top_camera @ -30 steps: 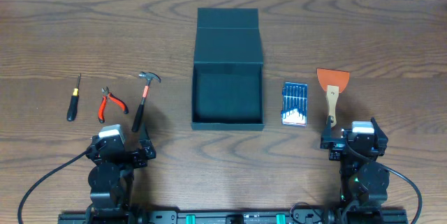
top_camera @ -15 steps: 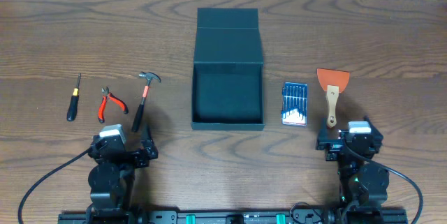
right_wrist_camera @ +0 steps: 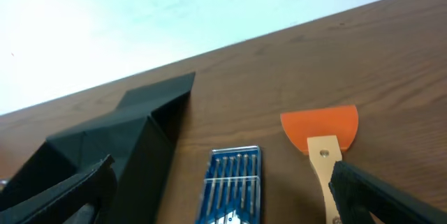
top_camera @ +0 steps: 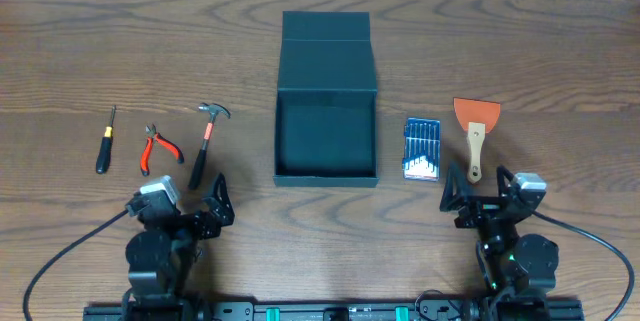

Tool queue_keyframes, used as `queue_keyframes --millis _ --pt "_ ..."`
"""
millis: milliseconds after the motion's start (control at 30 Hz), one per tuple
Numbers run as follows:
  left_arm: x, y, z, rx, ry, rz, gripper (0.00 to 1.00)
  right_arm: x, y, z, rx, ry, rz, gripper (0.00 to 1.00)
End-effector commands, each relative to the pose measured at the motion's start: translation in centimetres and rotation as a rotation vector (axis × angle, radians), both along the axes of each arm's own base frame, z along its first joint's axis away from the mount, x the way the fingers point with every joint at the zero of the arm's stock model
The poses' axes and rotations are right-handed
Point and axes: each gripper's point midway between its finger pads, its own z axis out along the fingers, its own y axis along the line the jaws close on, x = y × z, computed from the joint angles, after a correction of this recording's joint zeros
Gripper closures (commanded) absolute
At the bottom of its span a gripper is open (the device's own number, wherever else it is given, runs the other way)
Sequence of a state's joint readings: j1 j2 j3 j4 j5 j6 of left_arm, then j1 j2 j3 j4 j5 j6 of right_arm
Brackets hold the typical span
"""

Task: Pack container
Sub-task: 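Raise both arms and grasp the orange scraper with the right gripper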

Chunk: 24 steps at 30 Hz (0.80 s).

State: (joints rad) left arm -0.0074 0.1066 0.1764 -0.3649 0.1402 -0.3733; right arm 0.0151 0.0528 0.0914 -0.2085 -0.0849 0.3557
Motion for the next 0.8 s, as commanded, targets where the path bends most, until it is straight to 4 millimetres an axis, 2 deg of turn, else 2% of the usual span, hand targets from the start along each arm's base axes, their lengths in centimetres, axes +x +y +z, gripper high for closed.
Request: queue_keyframes --millis 0,100,233,333,433,600,667,733,767 --pt "0.7 -0.1 4.1 -0.069 -0.002 0.019 0.02 0.3 -1.0 1.6 -0.021 0.003 -0.051 0.01" --pt "2.5 0.1 6.6 -0.039 0.064 0.019 0.02 1.0 -1.7 3.0 -0.097 0.061 -0.078 0.01" --pt "6.4 0.2 9.5 0.057 0.197 -0.023 0.02 3.3 -2.7 4.8 -0.158 0.255 -0.11 0.01" --pt "9.5 1.0 10.4 0.098 0.324 -0.031 0.02 6.0 -2.8 5.8 -0.226 0.444 -0.077 0.01" --pt "11.9 2.2 10.4 0.094 0.409 -0.006 0.02 8.4 -2.8 5.8 -0.314 0.615 -0.014 0.01" --pt "15.2 4.5 9.5 0.079 0.45 0.046 0.02 12.0 -2.8 3.1 -0.397 0.854 0.081 0.01" --pt "15.7 5.2 8.6 0.077 0.467 0.061 0.02 13.1 -2.9 0.5 -0.409 0.927 0.107 0.01" --pt "15.9 5.7 7.8 0.071 0.487 0.071 0.01 13.4 -3.2 -1.9 -0.404 0.993 0.114 0.02" --pt "15.8 5.8 7.6 0.069 0.497 0.074 0.02 13.3 -3.5 -3.3 -0.399 1.037 0.116 0.08"
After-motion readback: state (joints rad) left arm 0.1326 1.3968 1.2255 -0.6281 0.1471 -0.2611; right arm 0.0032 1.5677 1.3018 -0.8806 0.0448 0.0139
